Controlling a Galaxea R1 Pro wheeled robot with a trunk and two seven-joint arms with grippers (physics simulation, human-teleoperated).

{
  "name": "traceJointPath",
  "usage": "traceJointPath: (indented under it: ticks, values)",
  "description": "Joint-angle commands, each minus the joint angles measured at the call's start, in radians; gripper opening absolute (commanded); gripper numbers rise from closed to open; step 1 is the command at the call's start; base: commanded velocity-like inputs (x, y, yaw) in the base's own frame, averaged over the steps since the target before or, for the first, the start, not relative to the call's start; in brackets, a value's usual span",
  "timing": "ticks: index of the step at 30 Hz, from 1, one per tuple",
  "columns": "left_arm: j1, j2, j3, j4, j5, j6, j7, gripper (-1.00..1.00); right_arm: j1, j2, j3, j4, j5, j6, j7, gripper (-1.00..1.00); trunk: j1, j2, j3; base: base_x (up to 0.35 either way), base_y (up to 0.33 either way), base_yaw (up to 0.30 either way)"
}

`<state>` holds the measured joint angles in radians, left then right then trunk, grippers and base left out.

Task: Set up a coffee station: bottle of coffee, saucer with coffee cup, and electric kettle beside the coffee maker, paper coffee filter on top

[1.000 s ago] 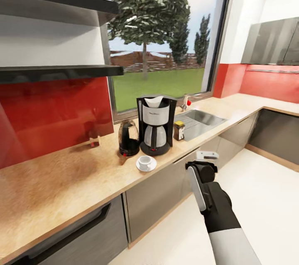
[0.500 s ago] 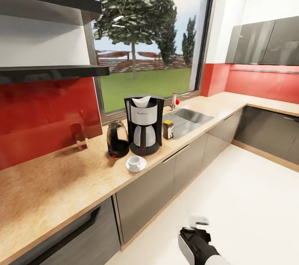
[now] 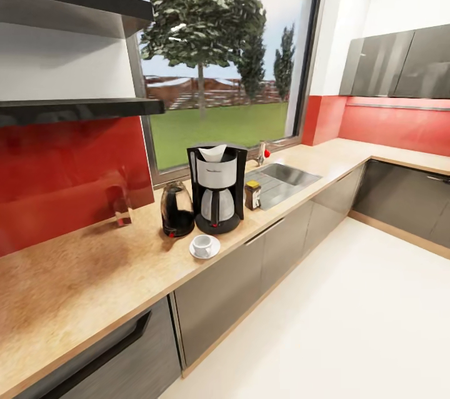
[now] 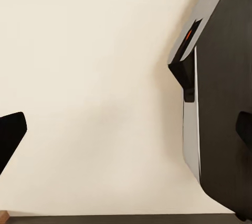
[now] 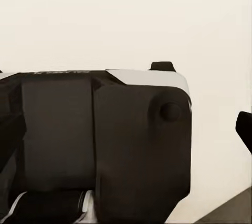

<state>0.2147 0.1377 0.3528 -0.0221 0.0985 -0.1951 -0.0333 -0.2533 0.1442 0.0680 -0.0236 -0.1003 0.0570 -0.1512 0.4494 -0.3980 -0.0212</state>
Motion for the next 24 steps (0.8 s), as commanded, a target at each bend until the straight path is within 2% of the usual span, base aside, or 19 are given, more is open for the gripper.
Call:
traceJointPath:
  ticks: [1,3,5,7,10,15,20,24]
  values:
    - [0.0,0.0,-0.002,-0.001,0.01,-0.001,-0.003,1.0,0.012,-0.003,0.008,-0.002,-0.01,0.006,-0.003,1.0,0.001,-0.002,-0.002,0.0,0.0,0.0]
    - [0.0,-0.001,-0.002,-0.001,0.01,-0.004,-0.003,1.0,0.04,-0.014,0.009,-0.001,-0.009,0.006,0.001,1.0,0.001,-0.002,-0.002,0.0,0.0,0.0]
    - [0.0,-0.002,-0.002,-0.001,0.01,-0.005,-0.003,1.0,0.078,-0.033,0.009,-0.001,-0.009,0.008,0.041,1.0,0.001,-0.002,-0.002,0.0,0.0,0.0]
    - [0.0,-0.003,-0.002,-0.001,0.009,-0.006,-0.003,1.0,0.115,-0.058,0.026,-0.001,-0.008,0.011,0.112,1.0,0.001,-0.002,-0.002,0.0,0.0,0.0]
    - [0.0,-0.004,-0.003,0.001,0.008,-0.005,-0.004,1.0,0.149,-0.081,0.06,-0.001,-0.007,0.014,0.16,1.0,0.001,-0.002,-0.002,0.0,0.0,0.0]
    - [0.0,-0.005,-0.005,0.009,0.009,-0.002,-0.005,1.0,0.213,-0.088,0.079,-0.001,-0.007,0.015,0.178,1.0,0.001,-0.002,-0.002,0.0,0.0,0.0]
    - [0.0,-0.004,-0.006,0.015,0.006,-0.001,-0.005,1.0,0.23,-0.088,0.083,-0.001,-0.008,0.015,0.18,1.0,0.001,-0.002,-0.002,0.0,0.0,0.0]
    - [0.0,-0.005,-0.006,0.023,-0.045,0.001,-0.005,1.0,0.233,-0.086,0.084,-0.001,-0.009,0.015,0.18,1.0,0.001,-0.002,-0.002,0.0,0.0,0.0]
